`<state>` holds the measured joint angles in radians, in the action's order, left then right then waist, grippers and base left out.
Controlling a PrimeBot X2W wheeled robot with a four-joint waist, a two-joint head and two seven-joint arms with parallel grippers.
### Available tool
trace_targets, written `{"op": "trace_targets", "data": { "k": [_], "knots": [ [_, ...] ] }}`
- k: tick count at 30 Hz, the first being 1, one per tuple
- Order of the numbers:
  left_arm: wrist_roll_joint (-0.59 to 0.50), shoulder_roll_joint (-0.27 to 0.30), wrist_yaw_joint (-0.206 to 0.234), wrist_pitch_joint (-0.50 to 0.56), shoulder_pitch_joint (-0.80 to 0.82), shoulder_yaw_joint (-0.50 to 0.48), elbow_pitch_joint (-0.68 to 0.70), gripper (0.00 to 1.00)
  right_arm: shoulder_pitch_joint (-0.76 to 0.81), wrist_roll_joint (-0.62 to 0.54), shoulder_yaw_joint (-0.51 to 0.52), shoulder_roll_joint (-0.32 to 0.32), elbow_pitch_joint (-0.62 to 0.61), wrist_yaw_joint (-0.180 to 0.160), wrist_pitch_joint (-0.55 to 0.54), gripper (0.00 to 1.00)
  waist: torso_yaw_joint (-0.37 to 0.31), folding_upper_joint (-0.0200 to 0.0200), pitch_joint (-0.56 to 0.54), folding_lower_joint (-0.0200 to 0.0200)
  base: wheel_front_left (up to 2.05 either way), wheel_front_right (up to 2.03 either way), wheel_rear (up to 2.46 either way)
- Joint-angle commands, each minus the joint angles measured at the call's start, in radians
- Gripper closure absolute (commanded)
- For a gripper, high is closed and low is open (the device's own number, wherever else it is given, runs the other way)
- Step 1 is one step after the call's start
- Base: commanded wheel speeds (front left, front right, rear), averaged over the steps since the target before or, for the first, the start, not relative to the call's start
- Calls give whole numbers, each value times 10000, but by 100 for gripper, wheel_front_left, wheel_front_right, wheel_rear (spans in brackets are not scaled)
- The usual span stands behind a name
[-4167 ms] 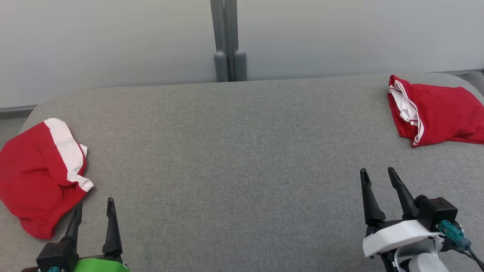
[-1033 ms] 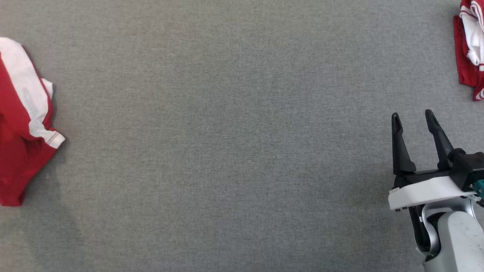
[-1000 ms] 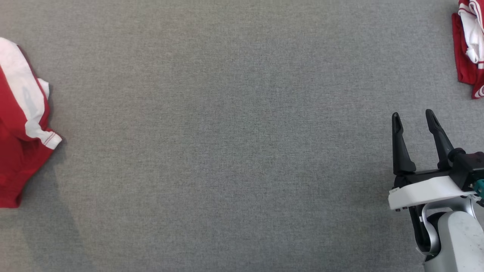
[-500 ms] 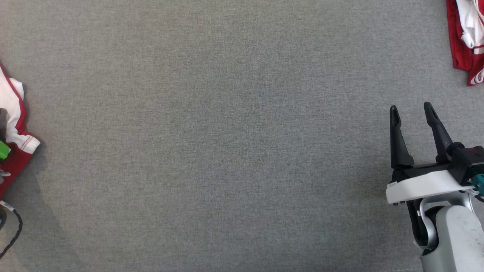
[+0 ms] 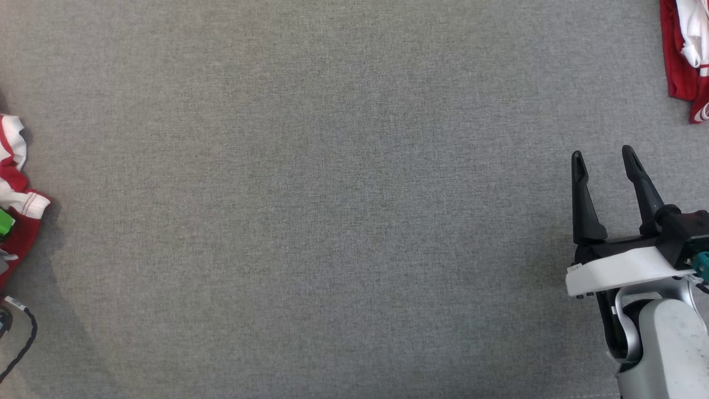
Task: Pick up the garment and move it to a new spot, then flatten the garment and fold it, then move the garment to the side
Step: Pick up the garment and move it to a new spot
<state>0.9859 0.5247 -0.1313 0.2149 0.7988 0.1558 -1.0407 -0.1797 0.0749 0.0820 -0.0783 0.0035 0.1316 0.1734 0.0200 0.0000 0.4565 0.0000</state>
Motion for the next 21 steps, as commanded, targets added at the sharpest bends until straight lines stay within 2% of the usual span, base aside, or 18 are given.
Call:
{"op": "trace_targets", "data": {
  "k": [1,12,21],
  "knots": [
    [20,-14,14,-127,93,63,-4,100,-96,-56,24,-12,-11,-18,-7,0,13,0,-38,0,0,0,0],
    [-88,429,14,-1961,696,629,731,100,-97,106,-102,53,279,-18,172,0,95,0,-446,0,0,0,0],
    [-448,731,14,-3105,1456,1706,2485,100,-6,365,-276,179,929,-19,550,0,-169,0,-1117,0,0,0,0]
  ]
}}
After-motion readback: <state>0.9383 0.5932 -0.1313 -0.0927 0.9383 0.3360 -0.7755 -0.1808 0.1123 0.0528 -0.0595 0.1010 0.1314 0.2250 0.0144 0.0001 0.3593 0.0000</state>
